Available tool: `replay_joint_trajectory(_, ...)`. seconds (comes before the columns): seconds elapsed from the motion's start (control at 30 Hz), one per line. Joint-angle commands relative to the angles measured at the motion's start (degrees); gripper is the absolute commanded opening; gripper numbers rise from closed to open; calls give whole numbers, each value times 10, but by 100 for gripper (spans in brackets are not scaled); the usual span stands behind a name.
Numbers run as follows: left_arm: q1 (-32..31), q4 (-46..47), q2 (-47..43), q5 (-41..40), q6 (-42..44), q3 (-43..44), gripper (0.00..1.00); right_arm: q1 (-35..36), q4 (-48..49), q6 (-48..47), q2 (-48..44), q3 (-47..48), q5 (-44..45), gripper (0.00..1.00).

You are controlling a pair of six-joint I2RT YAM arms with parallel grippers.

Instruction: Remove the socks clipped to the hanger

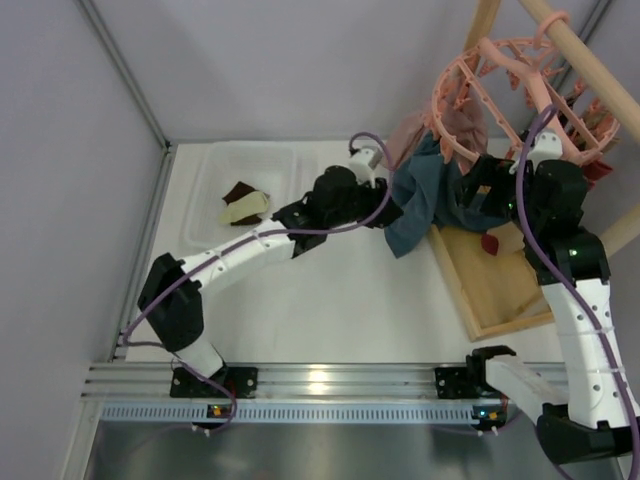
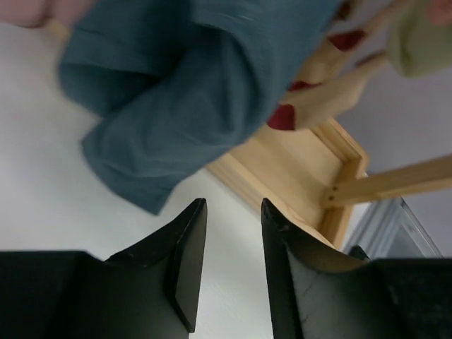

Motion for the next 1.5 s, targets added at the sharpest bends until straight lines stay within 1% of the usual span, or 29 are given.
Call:
replay_joint_trajectory(0.0, -61, 48, 36, 52, 35, 51, 37, -5, -50, -8, -29, 48, -5, 92)
replay_joint_trajectory(0.07, -89, 50, 53, 63, 24, 77, 34, -5, -67, -1, -42, 49, -3, 92)
replay_joint_trajectory(0.17, -111, 57, 89, 66, 17, 103, 34, -5, -77, 11, -73, 46, 12, 90)
replay_joint_trajectory(0.2, -113, 57, 106, 63, 14, 109, 35, -6, -85, 12, -84, 48, 17, 89)
replay_joint_trajectory(0.27, -114, 57, 125, 43, -3, 131, 44, -5, -93, 12, -90, 52, 33, 88)
replay_joint_trajectory(0.3, -114, 57, 148, 44, -6, 142, 48, -6, -98, 11, -91, 56, 37, 88)
replay_joint_trajectory(0.37, -110, 58, 178, 50, -7, 172, 52, -6, -105, 7, -86, 65, 40, 88)
replay_joint_trajectory(0.4, -104, 57, 210, 61, -8, 201, 57, -6, -112, 6, -80, 75, 56, 87)
replay_joint_trajectory(0.43, -98, 57, 224, 67, -9, 216, 58, -5, -113, 7, -79, 81, 59, 87)
replay_joint_trajectory(0.5, -83, 56, 267, 45, 12, 258, 61, -5, -114, 7, -74, 95, 76, 87)
replay_joint_trajectory(0.57, -69, 57, 306, 22, 29, 281, 64, -6, -124, 6, -67, 116, 98, 86)
replay_joint_trajectory(0.6, -49, 56, 321, 21, 27, 296, 64, -6, -127, 4, -62, 123, 106, 86)
replay_joint_trajectory(0.67, -24, 56, 346, 59, 10, 340, 64, -6, -142, 1, -54, 139, 139, 86)
replay_joint_trajectory(0.7, 2, 56, 363, 75, -8, 358, 64, -6, -144, -4, -50, 141, 153, 86)
replay_joint_trajectory(0.73, 12, 57, 367, 84, -11, 365, 64, -5, -145, -9, -49, 142, 180, 86)
replay_joint_trajectory(0.83, 42, 57, 378, 98, -10, 391, 64, -6, -143, -25, -41, 140, 218, 86)
replay_joint_trajectory(0.93, 62, 57, 394, 126, -6, 420, 66, -6, -119, -37, -38, 124, 227, 86)
replay_joint_trajectory(1.07, 77, 56, 406, 144, -2, 455, 66, -7, -104, -44, -6, 118, 237, 86)
replay_joint_trajectory(1.1, 78, 56, 407, 148, 1, 459, 66, -7, -87, -46, -1, 114, 237, 86)
replay_joint_trajectory(1.17, 80, 57, 410, 155, 3, 465, 67, -6, -68, -55, 10, 103, 226, 84)
replay_joint_trajectory(1.2, 80, 56, 409, 160, 4, 467, 68, -6, -40, -65, 11, 97, 215, 84)
replay_joint_trajectory(1.23, 80, 56, 407, 163, 4, 467, 68, -6, -26, -70, 12, 90, 191, 83)
replay_joint_trajectory(1.3, 80, 57, 403, 172, 8, 463, 68, -6, -3, -71, 10, 75, 176, 80)
replay_joint_trajectory(1.33, 80, 56, 401, 174, 8, 460, 68, -6, 17, -71, 9, 71, 155, 77)
replay_joint_trajectory(1.4, 80, 56, 394, 181, 10, 450, 68, -6, 29, -70, 7, 62, 137, 76)
replay_joint_trajectory(1.47, 80, 57, 386, 188, 11, 441, 68, -6, 36, -67, 9, 57, 137, 73)
